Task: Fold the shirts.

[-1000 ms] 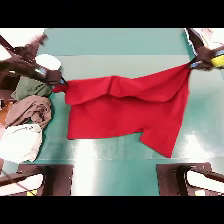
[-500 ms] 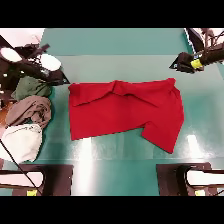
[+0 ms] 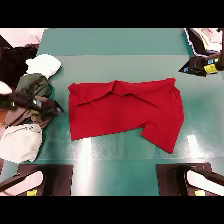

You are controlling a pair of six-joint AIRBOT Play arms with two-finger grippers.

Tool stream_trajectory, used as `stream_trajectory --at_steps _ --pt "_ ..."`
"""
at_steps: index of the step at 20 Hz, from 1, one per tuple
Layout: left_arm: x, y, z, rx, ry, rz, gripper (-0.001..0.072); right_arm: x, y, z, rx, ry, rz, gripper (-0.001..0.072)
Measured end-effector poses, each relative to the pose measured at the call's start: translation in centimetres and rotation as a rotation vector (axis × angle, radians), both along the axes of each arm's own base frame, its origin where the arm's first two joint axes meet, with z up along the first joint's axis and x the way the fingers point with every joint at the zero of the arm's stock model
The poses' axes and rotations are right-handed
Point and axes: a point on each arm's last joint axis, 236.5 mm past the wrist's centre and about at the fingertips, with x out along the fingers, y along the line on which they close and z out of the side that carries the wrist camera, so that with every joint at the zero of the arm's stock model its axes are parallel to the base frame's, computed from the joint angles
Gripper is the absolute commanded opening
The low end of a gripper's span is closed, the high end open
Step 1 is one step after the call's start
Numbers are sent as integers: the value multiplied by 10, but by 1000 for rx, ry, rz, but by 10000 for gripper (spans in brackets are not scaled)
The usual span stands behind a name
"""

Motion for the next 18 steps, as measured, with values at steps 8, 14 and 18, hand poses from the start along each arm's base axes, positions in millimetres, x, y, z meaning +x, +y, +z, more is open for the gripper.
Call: stream_trajectory --at_steps 8,14,18 --pt "-79 -29 -54 -85 116 69 525 -13 16 -2 73 -13 4 306" --pt "-87 -52 -64 -85 96 26 440 -13 21 0 97 -16 6 306" --pt "-75 -58 -69 -33 46 30 23 -21 13 -4 95 19 5 307"
